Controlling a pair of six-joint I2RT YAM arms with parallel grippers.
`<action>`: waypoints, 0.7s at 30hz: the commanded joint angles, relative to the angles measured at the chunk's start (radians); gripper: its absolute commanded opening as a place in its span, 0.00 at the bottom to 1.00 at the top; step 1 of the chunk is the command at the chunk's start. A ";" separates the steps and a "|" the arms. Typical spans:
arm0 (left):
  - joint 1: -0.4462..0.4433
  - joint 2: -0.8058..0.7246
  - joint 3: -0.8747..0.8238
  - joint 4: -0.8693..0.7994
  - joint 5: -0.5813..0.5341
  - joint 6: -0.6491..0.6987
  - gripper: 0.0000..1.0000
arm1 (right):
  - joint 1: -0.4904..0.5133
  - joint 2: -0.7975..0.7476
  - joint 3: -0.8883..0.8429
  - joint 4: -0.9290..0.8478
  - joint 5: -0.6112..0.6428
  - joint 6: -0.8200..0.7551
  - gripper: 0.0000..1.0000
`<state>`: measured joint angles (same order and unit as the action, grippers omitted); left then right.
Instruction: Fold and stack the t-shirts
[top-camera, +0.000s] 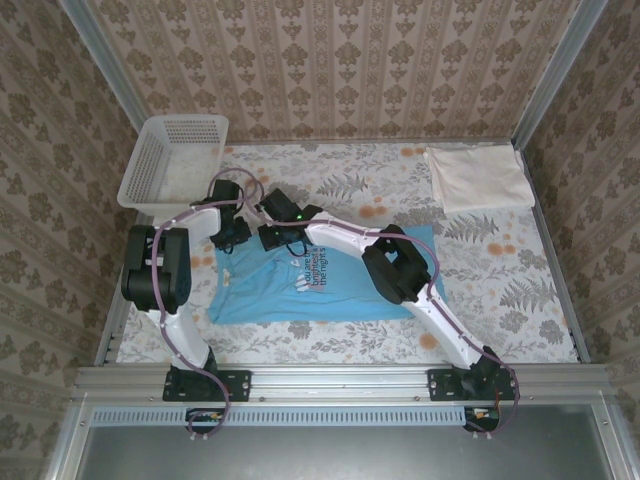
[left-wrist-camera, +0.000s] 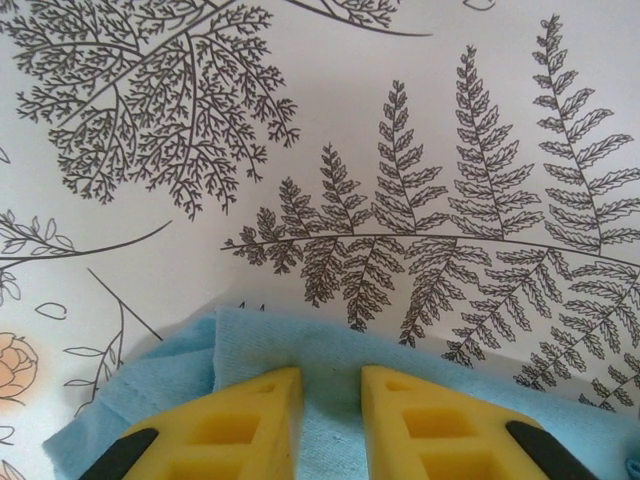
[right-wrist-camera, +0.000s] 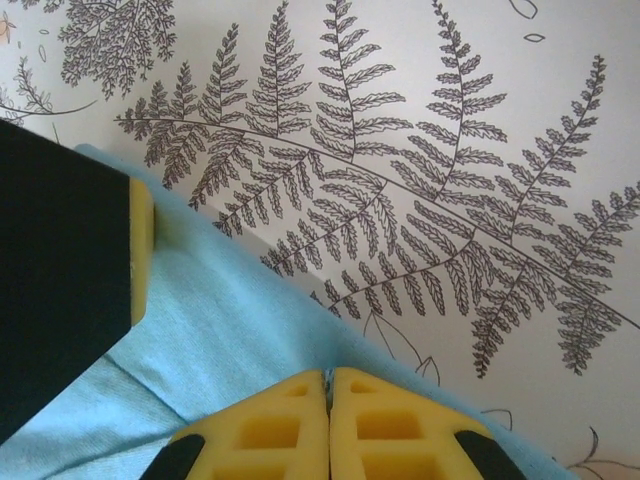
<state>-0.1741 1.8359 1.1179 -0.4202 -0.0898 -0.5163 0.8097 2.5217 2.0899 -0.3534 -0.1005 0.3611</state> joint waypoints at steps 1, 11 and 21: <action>0.010 0.032 0.020 -0.037 -0.030 -0.016 0.23 | 0.013 -0.081 -0.062 0.018 0.016 -0.025 0.08; 0.010 0.042 0.028 -0.043 -0.032 -0.017 0.23 | 0.015 -0.154 -0.152 0.062 0.008 -0.045 0.07; 0.010 0.048 0.030 -0.040 -0.017 -0.016 0.23 | 0.017 -0.285 -0.326 0.131 -0.090 -0.049 0.02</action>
<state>-0.1741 1.8507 1.1370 -0.4316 -0.1001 -0.5198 0.8192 2.3253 1.8122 -0.2573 -0.1394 0.3347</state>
